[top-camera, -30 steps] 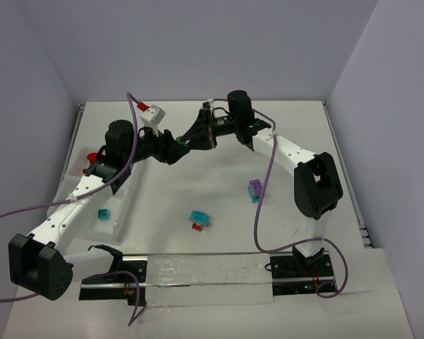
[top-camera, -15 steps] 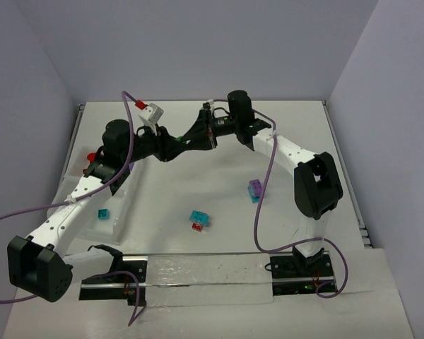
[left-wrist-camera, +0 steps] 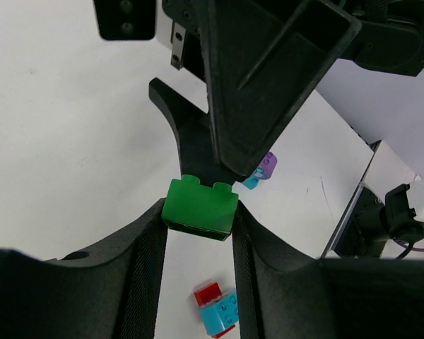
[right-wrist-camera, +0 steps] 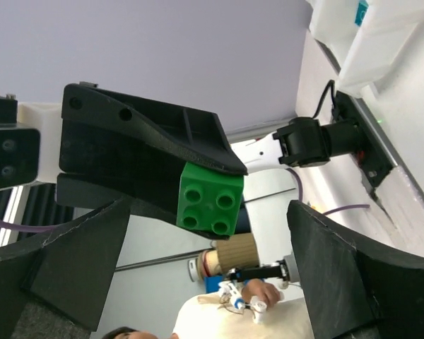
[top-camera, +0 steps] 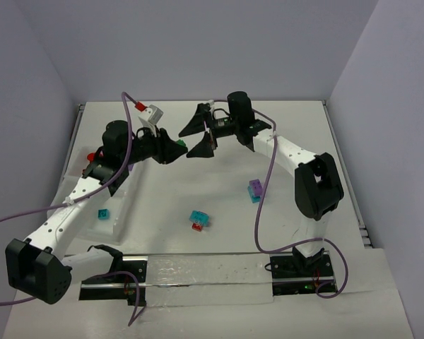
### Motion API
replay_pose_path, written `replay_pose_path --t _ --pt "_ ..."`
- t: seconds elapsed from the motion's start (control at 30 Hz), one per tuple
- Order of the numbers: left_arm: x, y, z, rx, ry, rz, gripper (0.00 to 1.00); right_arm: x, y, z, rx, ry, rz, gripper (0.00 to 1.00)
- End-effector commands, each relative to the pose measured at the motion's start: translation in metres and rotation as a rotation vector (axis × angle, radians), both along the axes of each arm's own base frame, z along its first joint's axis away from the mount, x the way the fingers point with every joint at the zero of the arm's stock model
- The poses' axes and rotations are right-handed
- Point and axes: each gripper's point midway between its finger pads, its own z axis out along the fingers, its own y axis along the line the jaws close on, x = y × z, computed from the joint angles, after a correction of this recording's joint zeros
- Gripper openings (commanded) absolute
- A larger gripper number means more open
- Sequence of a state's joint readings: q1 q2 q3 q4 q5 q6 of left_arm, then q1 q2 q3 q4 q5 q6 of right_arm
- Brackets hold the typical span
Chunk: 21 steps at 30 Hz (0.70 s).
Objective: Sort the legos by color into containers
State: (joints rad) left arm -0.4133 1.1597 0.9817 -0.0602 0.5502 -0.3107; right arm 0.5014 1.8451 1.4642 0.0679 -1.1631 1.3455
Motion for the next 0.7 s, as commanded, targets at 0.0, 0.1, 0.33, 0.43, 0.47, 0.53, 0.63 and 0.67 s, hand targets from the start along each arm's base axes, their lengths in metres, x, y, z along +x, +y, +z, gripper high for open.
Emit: replay_pose_path --t 0.0,0.1,0.33,0.43,0.47,0.53,0.63,0.67 --pt "-0.010 0.013 0.012 0.009 0.038 0.075 0.00 -0.007 -0.010 0.030 0.005 -0.121 -0.007 1.00" --pt "-0.016 0.027 0.001 0.028 0.118 0.163 0.00 0.006 -0.025 0.028 -0.036 -0.149 -0.058 1.00" --pt "-0.004 0.115 -0.017 0.080 0.239 0.741 0.00 0.045 -0.088 -0.023 -0.443 -0.183 -0.283 1.00" --pt "-0.005 0.172 -0.022 0.062 0.301 1.082 0.00 0.056 -0.114 -0.037 -0.629 -0.253 -0.338 1.00" --pt "-0.007 0.189 -0.025 0.071 0.335 1.172 0.00 0.054 -0.116 -0.039 -0.642 -0.253 -0.331 1.00" --pt "-0.024 0.237 -0.046 0.130 0.478 1.430 0.00 0.055 -0.118 -0.040 -0.657 -0.259 -0.332 1.00" --pt "-0.048 0.277 -0.064 0.222 0.565 1.639 0.00 0.054 -0.117 -0.041 -0.653 -0.255 -0.326 1.00" --pt "-0.052 0.286 -0.067 0.240 0.572 1.682 0.00 0.053 -0.117 -0.041 -0.647 -0.254 -0.323 1.00"
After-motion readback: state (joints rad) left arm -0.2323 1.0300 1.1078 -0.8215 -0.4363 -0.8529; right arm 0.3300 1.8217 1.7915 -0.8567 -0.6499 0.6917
